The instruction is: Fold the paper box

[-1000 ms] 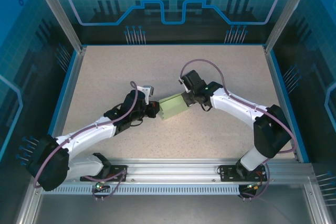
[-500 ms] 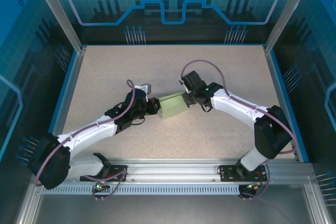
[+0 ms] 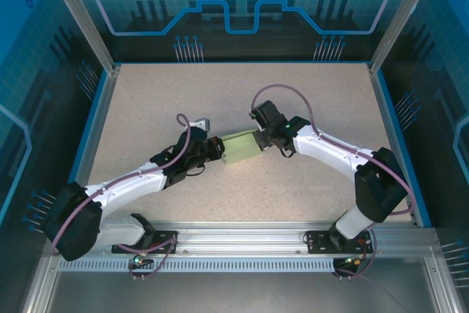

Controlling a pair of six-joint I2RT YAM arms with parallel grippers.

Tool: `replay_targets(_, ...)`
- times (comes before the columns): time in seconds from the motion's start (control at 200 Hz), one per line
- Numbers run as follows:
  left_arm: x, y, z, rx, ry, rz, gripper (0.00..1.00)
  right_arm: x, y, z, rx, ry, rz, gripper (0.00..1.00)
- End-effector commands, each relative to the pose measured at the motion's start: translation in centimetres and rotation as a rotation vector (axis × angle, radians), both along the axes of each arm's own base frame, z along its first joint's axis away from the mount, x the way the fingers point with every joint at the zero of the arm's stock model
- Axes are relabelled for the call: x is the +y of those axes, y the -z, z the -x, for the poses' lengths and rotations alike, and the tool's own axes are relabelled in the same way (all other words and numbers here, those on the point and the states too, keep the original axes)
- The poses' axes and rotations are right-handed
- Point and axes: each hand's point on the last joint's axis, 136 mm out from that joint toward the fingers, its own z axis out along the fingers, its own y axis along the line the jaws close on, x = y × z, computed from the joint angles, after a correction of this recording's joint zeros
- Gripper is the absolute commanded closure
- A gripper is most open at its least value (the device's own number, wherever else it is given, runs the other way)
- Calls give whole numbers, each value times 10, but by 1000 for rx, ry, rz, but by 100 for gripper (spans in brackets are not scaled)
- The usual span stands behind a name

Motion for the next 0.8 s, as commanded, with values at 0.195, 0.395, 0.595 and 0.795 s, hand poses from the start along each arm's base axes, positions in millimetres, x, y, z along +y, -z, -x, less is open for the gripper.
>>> replay_targets(0.195,-7,3,6,-35,26,-23,100,13,15,20,51,-63,10,94)
replay_targets(0.395,1,19,16,-27,40,-103,100,7,18,21,43,-54,18,94)
replay_targets(0.595,-1,38,28,-9,85,-149,100,6,27,26,41,-62,10,94)
replay_targets(0.795,0,18,25,-84,104,-168,87,3,28,28,38,-56,20,94)
